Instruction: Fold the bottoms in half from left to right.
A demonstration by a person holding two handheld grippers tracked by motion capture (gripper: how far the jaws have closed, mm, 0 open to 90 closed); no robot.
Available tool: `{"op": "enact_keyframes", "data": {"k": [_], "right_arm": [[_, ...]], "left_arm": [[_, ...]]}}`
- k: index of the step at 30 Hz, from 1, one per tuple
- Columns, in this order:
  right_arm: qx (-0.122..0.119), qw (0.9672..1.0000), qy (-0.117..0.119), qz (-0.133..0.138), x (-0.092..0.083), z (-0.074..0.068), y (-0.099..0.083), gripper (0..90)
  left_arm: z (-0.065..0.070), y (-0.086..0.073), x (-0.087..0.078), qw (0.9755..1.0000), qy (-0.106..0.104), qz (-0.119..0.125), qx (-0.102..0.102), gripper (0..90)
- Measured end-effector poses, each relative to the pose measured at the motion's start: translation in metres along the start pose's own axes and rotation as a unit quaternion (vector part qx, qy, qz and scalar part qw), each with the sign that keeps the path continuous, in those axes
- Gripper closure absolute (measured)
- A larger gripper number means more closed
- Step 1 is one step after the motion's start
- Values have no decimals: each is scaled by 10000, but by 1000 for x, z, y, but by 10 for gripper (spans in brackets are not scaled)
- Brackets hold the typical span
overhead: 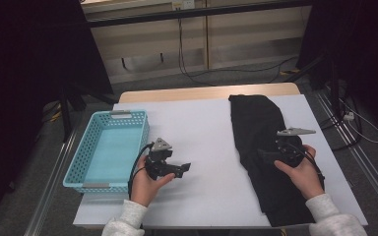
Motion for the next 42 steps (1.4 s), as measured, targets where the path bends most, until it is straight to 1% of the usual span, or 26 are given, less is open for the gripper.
{"op": "enact_keyframes", "data": {"k": [3,6,8,9,11,12,14,16,19,21,24,25,27,30,33,35,38,39,42], "right_arm": [[-28,9999,-158,16,5,4,7,188],[-66,9997,-245,-33,9,8,12,182],[-62,9995,-311,-9,13,11,15,174],[-15,9995,-300,-16,14,11,17,172],[35,9996,-287,66,17,13,21,171],[52,9995,-293,82,19,13,23,168],[43,9994,-309,114,22,12,26,164],[96,9997,-205,132,25,11,29,161],[80,9997,-237,81,30,10,31,158],[6,9996,-274,38,33,7,33,157],[-52,9996,-266,41,37,6,36,155],[-33,9996,-262,41,39,6,37,154],[-84,9996,-277,38,41,6,39,154],[-133,9996,-247,-45,46,3,40,140],[-120,9997,-207,-81,49,1,42,139],[-133,9996,-223,-86,51,1,43,137],[-139,9996,-246,-64,52,1,46,131],[-145,9996,-240,-69,53,1,46,130],[-116,9996,-238,-87,56,1,48,124]], "left_arm": [[0,0,0,10000,-2,-11,-9,122],[0,-1,1,10000,-3,-37,8,121],[0,-2,2,10000,-7,-63,22,121],[1,-2,2,10000,-13,-66,30,120],[0,-2,3,10000,-35,-66,16,119],[0,-3,2,10000,-30,-57,-24,118],[-1,-3,2,10000,-19,-60,-20,117],[-1,-3,2,10000,-7,-62,-20,117],[-1,-3,1,10000,-14,-56,-15,117],[-1,-3,1,10000,-20,-53,-10,117],[-2,-3,0,10000,-6,-52,-3,117],[-2,-3,0,10000,-6,-56,7,117],[-2,-3,0,10000,-5,-69,-28,117],[-3,-3,0,10000,-9,-44,-40,117],[-4,-3,0,10000,16,-42,-46,117],[-4,-4,-1,10000,15,-30,-64,116],[-5,-4,-1,10000,27,-71,-19,116],[-5,-4,0,10000,21,-53,-55,116],[-4,-2,-1,10000,24,-13,-41,116]]}}
Point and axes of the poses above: each handheld gripper's, and its own axes: x roughly forward along the jaws, y roughly out of its top, z roughly to its right, the point moved 3 cm from there along x, roughly forward along the jaws, and after that the axes turned 12 degrees about y, right-handed, at the moved point
